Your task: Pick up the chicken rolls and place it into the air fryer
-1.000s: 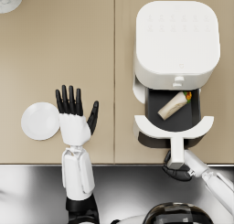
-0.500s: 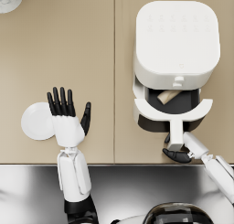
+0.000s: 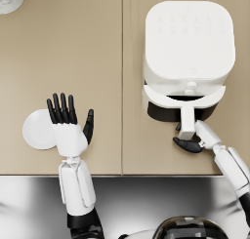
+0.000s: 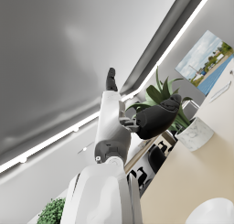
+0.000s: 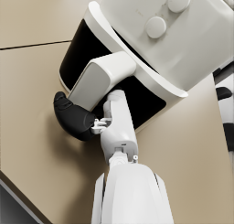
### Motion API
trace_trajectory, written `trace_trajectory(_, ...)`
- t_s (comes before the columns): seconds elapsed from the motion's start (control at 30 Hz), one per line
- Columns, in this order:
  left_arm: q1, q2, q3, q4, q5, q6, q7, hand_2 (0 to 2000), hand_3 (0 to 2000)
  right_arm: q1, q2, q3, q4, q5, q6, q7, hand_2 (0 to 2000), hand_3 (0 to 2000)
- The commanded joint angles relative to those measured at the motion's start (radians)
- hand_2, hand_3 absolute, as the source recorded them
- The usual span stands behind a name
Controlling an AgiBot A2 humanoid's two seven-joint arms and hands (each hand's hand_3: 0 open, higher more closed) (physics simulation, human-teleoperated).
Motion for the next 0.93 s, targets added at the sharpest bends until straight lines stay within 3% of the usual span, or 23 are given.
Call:
trace_trajectory(0.03,0.012,-0.004,-0.005,-0.002,0.000,0.000,0.000,0,0,0.118,-0.243,-0.003,-0.035,0.000,-0.001,0.000,2000,2000)
trace_trajectory(0.2,0.009,-0.008,-0.004,0.006,0.000,0.000,0.000,0,0,0.159,-0.274,-0.001,-0.126,0.001,0.000,-0.005,2000,2000)
trace_trajectory(0.23,0.006,-0.008,-0.004,0.007,0.000,0.000,0.000,0,0,0.116,-0.314,-0.098,-0.126,0.001,0.000,-0.005,2000,2000)
trace_trajectory(0.27,0.006,-0.009,-0.003,0.007,0.000,0.000,0.000,0,0,0.120,-0.317,-0.103,-0.138,0.001,0.002,-0.008,2000,2000)
trace_trajectory(0.3,0.006,-0.010,-0.002,0.007,0.000,0.000,0.000,0,0,0.164,-0.275,0.001,-0.130,0.001,-0.004,-0.009,2000,2000)
trace_trajectory(0.33,-0.003,-0.009,0.000,0.002,0.000,0.000,0.000,0,0,0.077,-0.097,-0.036,-0.162,0.001,-0.001,-0.002,2000,2000)
trace_trajectory(0.93,-0.018,-0.008,0.000,0.006,0.000,0.000,0.000,0,0,0.102,-0.086,0.001,-0.177,0.000,0.001,0.028,2000,2000)
